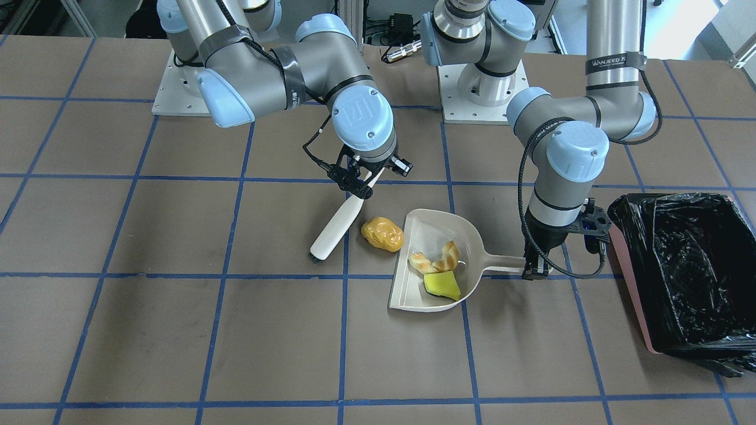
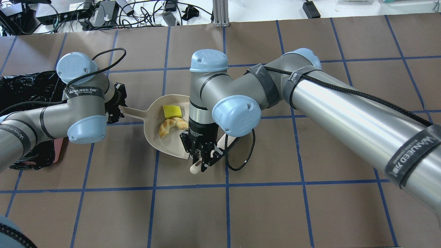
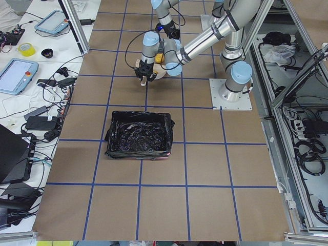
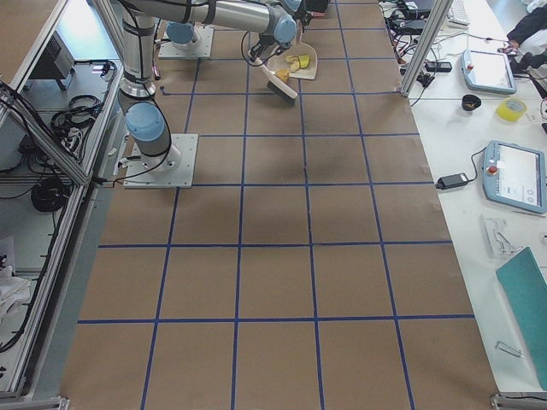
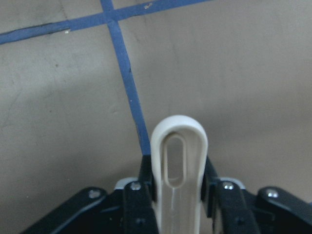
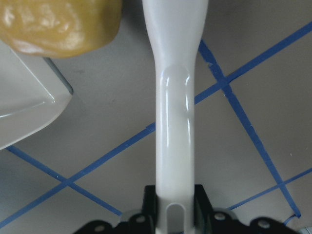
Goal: Sweep and dump trash into bin
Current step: 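Sweep the yellow lump into the dustpan with the right gripper's brush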
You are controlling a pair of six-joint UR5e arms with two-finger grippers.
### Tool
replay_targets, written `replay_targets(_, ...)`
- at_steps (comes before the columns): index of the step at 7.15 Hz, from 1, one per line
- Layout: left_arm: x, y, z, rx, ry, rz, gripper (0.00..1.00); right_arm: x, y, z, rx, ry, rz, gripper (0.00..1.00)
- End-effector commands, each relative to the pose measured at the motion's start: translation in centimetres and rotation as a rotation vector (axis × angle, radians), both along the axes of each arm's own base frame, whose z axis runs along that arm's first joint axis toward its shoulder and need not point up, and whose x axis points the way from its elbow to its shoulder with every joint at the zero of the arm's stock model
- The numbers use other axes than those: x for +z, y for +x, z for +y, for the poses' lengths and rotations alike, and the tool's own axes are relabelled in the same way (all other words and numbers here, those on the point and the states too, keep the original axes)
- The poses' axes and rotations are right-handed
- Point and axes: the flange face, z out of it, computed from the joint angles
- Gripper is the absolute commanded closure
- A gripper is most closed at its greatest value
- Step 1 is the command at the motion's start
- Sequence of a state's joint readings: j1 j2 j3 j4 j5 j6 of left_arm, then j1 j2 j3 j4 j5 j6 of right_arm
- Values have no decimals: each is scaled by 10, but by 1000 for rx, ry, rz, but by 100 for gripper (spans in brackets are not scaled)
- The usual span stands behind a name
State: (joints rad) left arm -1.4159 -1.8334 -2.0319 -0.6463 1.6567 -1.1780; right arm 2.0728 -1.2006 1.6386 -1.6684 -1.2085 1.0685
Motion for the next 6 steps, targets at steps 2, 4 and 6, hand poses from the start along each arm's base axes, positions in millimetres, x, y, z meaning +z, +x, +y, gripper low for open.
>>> replay_targets(2,2,-1,-1,0,-4,1,100,-18,27,3,60,-41,-34,100)
replay_targets(4,2,-3,-1,19,-6,7,100,-21,45,2,135,-104,-88,100)
replay_targets(6,4,-3,-5,22,-10,6,100,-13,67,-26,141,-176,-129,100)
